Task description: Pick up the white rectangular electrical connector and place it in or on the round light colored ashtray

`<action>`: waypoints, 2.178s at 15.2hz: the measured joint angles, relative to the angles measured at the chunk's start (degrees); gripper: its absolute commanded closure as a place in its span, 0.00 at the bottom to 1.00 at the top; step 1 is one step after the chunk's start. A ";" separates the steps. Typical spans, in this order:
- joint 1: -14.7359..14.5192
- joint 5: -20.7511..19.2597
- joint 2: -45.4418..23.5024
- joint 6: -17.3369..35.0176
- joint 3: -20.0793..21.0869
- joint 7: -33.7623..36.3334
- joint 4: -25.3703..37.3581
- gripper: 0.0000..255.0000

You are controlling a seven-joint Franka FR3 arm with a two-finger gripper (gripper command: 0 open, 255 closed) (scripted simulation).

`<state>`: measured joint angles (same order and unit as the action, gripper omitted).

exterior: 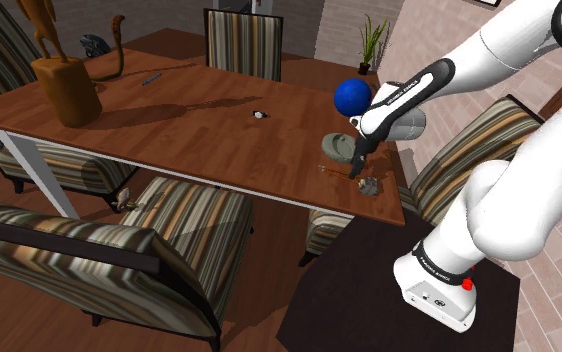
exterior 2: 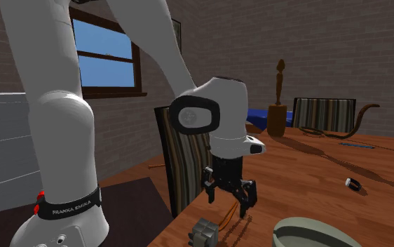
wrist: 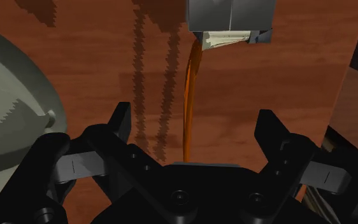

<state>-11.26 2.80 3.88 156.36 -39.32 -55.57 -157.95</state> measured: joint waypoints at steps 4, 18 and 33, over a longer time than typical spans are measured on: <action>-1.90 10.07 -5.34 3.28 0.36 -7.43 0.57 0.00; -1.55 18.15 -9.01 5.10 2.51 -13.23 1.24 1.00; 0.03 -3.85 2.65 -2.37 -0.51 2.98 0.42 1.00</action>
<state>-11.23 -1.05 6.53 153.99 -39.83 -52.59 -157.52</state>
